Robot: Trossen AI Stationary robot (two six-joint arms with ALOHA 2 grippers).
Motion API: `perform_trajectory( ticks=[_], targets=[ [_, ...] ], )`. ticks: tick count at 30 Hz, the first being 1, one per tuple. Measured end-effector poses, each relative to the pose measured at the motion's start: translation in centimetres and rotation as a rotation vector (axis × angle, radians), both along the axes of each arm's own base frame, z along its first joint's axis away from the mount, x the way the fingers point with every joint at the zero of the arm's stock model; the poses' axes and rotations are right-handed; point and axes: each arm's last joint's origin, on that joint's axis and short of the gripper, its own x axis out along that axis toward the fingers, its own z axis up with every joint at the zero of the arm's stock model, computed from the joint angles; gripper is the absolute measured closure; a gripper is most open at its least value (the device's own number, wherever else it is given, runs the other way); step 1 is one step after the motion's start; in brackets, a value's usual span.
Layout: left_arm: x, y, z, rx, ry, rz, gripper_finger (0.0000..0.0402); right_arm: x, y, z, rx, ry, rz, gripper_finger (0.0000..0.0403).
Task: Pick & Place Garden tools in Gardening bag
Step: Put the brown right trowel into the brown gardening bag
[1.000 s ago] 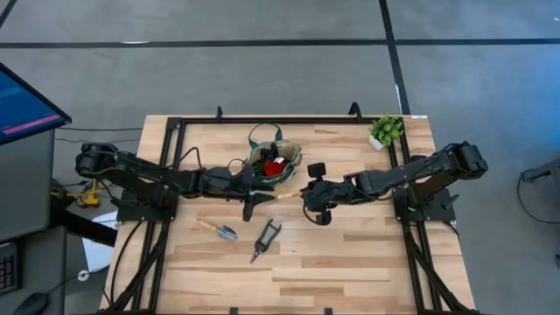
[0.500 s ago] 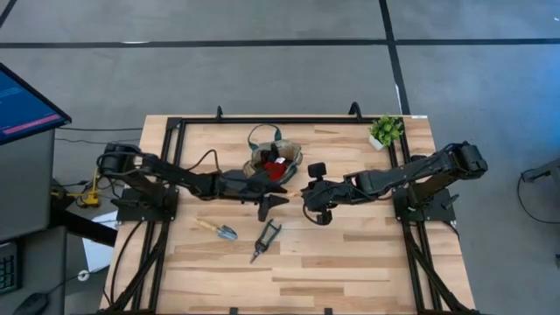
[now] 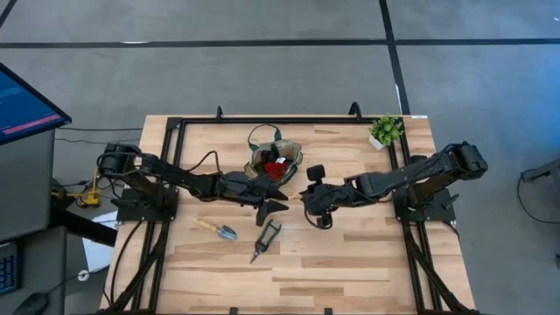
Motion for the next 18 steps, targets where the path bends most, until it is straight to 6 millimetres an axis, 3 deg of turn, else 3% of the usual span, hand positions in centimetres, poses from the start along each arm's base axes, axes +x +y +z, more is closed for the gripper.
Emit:
perform_trajectory(
  ticks=[18],
  targets=[
    [-0.1, -0.4, -0.1, -0.026, 0.011, 0.0, 0.0229, -0.1, 1.2, 0.2, 0.005, -0.02, 0.035, 0.0352]
  ],
)
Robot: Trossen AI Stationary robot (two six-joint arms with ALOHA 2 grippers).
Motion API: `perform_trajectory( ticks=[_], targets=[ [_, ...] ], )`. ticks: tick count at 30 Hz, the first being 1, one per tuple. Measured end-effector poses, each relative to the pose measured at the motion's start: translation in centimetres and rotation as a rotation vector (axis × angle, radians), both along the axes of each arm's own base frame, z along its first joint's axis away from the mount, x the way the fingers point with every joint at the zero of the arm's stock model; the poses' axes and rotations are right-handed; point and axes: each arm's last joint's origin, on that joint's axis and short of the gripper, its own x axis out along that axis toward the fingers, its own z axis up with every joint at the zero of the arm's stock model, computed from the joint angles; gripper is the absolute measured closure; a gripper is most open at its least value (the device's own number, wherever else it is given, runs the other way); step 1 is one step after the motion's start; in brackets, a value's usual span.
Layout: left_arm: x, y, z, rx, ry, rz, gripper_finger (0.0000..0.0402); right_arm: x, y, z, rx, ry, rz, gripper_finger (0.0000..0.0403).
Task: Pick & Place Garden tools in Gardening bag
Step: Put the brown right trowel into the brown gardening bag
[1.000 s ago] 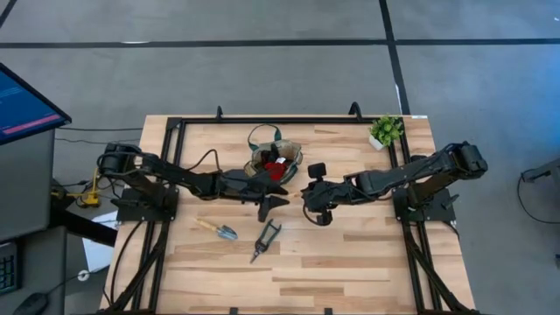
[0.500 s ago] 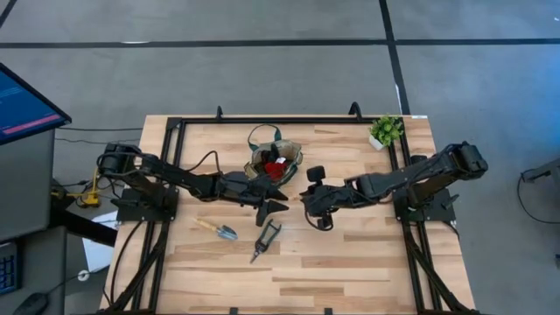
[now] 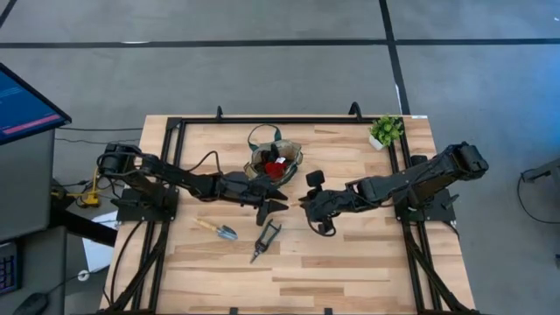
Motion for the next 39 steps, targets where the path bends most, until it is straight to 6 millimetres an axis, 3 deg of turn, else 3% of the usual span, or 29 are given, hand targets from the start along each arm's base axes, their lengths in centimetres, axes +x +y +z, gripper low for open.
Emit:
perform_trajectory(
  ticks=[18, 31, 39],
  targets=[
    [-0.07, -0.63, -0.04, 0.002, 0.003, -0.021, 0.0232, 0.33, -0.03, 0.36, -0.025, -0.048, -0.004, 0.0352],
    [-0.11, -0.56, -0.16, 0.005, 0.012, -0.006, 0.0327, 0.33, 0.0, 0.37, -0.024, -0.049, -0.004, 0.0352],
    [-0.12, -0.56, -0.18, 0.034, 0.011, -0.014, 0.0335, 0.31, 0.02, 0.38, -0.025, -0.049, -0.004, 0.0352]
  ],
)
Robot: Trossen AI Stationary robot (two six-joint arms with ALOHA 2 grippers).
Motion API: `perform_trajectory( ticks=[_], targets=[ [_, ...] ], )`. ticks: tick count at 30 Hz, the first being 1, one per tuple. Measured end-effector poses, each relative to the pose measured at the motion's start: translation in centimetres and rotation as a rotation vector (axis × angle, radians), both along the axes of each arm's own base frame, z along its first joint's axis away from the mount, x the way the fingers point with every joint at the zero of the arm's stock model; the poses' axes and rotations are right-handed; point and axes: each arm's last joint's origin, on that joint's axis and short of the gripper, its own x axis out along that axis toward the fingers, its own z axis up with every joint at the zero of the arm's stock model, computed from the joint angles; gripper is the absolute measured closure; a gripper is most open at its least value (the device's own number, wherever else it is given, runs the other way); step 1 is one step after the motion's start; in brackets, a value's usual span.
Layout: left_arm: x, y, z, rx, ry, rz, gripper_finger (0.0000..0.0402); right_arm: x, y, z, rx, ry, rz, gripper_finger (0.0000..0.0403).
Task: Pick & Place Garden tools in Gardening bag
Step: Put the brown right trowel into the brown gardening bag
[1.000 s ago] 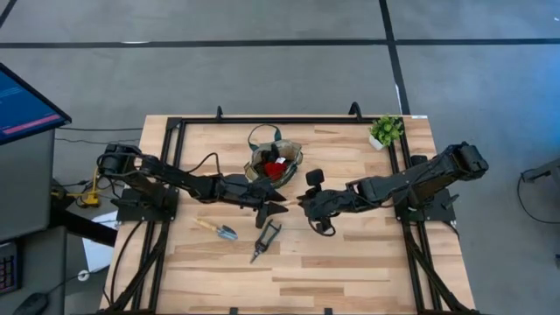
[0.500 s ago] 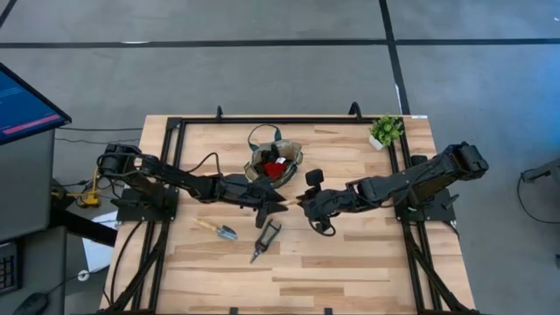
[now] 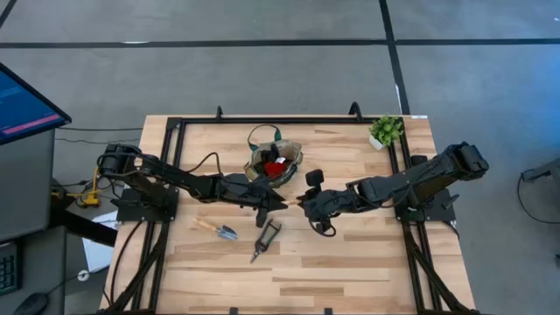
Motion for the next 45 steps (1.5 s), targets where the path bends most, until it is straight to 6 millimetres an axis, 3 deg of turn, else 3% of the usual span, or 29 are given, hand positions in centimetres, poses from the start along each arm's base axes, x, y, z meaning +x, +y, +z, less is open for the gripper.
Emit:
perform_trajectory(
  ticks=[3, 12, 17, 23, 30, 40, 45],
  targets=[
    [0.0, 0.0, 0.0, 0.023, -0.001, -0.007, 0.0342, 0.0, 0.0, 0.0, 0.0, 0.0, 0.001, 0.0341],
    [0.1, -0.1, 0.3, 0.064, -0.03, -0.037, 0.0352, 0.3, 0.1, 1.0, -0.017, -0.014, -0.015, 0.0177],
    [0.1, -0.1, 0.3, 0.064, -0.035, -0.036, 0.0354, 0.2, 0.4, 3.1, -0.016, 0.008, -0.011, 0.0151],
    [0.0, -0.1, 0.2, 0.08, -0.023, -0.042, 0.0354, -0.6, 0.6, 5.9, 0.032, 0.108, -0.082, 0.0168],
    [-0.2, 0.0, 0.8, 0.127, -0.044, -0.033, 0.0354, -2.7, 0.7, 7.6, 0.093, 0.198, -0.169, 0.0221],
    [-1.4, 0.5, 1.6, 0.23, -0.063, 0.064, 0.0354, -7.1, 1.6, 11.2, 0.204, 0.072, -0.131, 0.0314],
    [-2.9, 0.9, 1.1, 0.284, -0.054, 0.154, 0.0354, -8.5, 1.7, 10.4, 0.246, -0.011, -0.088, 0.0337]
  ],
)
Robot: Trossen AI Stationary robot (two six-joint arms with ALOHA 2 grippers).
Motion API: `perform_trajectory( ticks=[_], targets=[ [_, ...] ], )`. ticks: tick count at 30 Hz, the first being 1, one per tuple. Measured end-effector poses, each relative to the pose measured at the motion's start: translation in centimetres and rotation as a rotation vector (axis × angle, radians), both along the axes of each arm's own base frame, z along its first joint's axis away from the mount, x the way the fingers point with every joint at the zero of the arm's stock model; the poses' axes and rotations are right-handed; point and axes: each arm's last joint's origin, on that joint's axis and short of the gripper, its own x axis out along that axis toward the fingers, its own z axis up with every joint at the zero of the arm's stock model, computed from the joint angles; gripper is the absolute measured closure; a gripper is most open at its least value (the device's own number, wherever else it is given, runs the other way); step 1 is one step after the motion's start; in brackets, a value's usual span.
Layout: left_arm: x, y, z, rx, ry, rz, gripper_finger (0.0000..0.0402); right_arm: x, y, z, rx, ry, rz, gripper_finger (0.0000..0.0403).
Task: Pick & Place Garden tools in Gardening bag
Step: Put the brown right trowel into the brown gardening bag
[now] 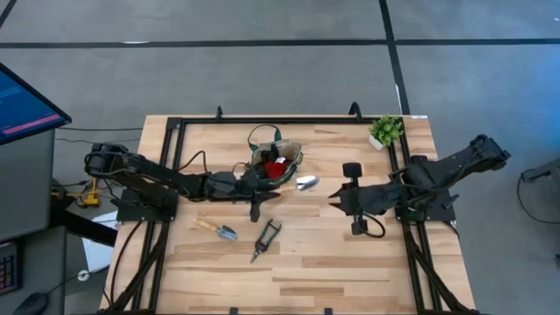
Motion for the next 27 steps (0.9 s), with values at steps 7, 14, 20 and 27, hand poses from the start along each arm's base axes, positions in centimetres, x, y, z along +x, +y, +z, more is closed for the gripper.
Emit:
perform_trajectory(
  ticks=[7, 14, 20, 27],
  targets=[
    [-1.6, 0.2, 0.2, 0.01, -0.07, 0.004, 0.0354, -0.7, -0.6, -5.2, 0.015, -0.13, -0.012, 0.0355],
    [-1.8, 0.1, 0.6, 0.046, -0.096, -0.005, 0.0354, -1.5, -2.1, -10.5, 0.069, -0.446, -0.021, 0.0395],
    [-1.8, -0.7, 1.0, 0.104, -0.132, -0.041, 0.0354, -3.1, -3.8, -13.4, 0.216, -0.819, -0.092, 0.0394],
    [-1.8, -0.9, 1.5, 0.126, -0.178, -0.049, 0.0354, -3.7, -5.0, -15.0, 0.405, -0.954, -0.193, 0.0383]
  ],
)
